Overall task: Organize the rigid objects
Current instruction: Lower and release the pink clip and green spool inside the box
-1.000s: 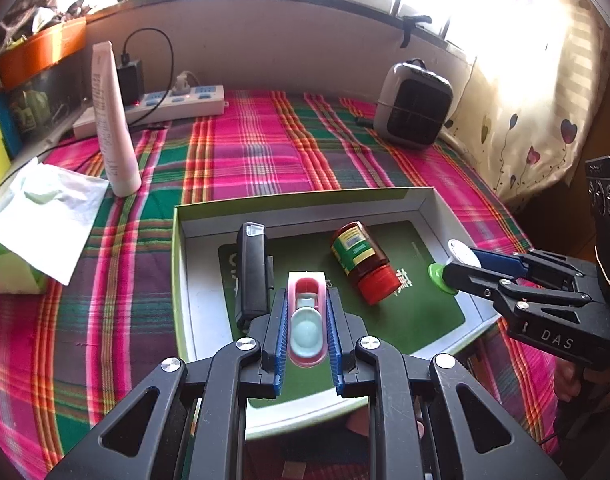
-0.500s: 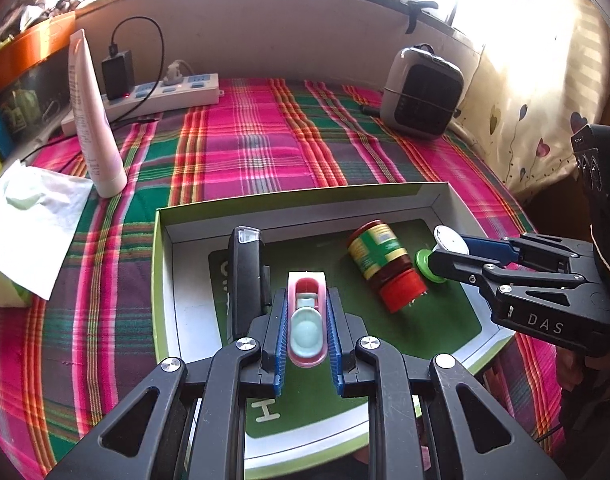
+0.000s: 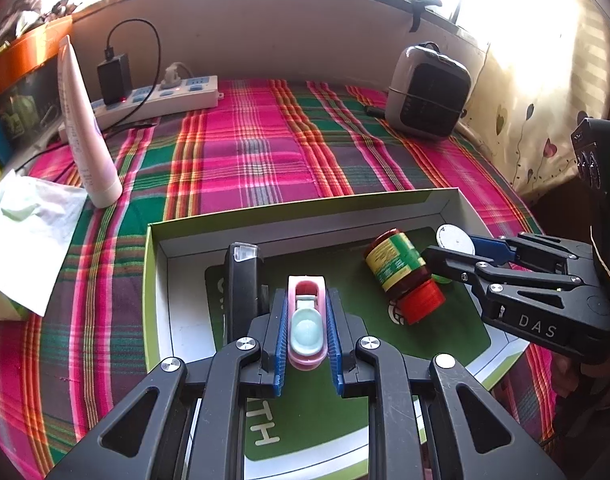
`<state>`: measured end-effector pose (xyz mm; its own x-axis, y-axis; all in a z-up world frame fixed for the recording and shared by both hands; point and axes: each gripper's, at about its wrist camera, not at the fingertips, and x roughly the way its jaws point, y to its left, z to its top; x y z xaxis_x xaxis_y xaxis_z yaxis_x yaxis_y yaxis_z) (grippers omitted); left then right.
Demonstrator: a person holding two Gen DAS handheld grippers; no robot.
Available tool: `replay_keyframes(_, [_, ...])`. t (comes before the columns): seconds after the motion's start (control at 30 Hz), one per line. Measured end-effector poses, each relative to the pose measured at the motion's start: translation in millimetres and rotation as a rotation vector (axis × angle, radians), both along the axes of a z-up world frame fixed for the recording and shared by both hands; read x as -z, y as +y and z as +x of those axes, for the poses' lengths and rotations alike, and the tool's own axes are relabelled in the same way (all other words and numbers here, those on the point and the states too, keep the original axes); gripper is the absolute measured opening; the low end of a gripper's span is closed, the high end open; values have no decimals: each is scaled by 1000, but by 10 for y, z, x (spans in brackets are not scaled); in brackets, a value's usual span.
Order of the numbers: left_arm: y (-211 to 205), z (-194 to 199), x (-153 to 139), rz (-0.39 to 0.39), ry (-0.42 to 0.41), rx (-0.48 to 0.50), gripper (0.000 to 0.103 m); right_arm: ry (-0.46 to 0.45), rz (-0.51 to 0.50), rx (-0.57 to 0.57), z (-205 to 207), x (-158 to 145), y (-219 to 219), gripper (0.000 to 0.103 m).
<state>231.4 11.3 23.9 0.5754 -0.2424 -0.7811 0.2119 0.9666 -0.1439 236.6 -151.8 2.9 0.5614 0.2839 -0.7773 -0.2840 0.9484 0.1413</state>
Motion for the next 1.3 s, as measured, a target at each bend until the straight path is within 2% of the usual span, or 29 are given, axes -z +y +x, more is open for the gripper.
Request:
replay_keyframes(0.83, [-71,150,51,40,-9,-23,18,-63,-1,1,16,43,52,35])
replay_keyframes(1.3, [-21,123,13,30,-15,-42,30,-70,25,21,-15,13,12,35])
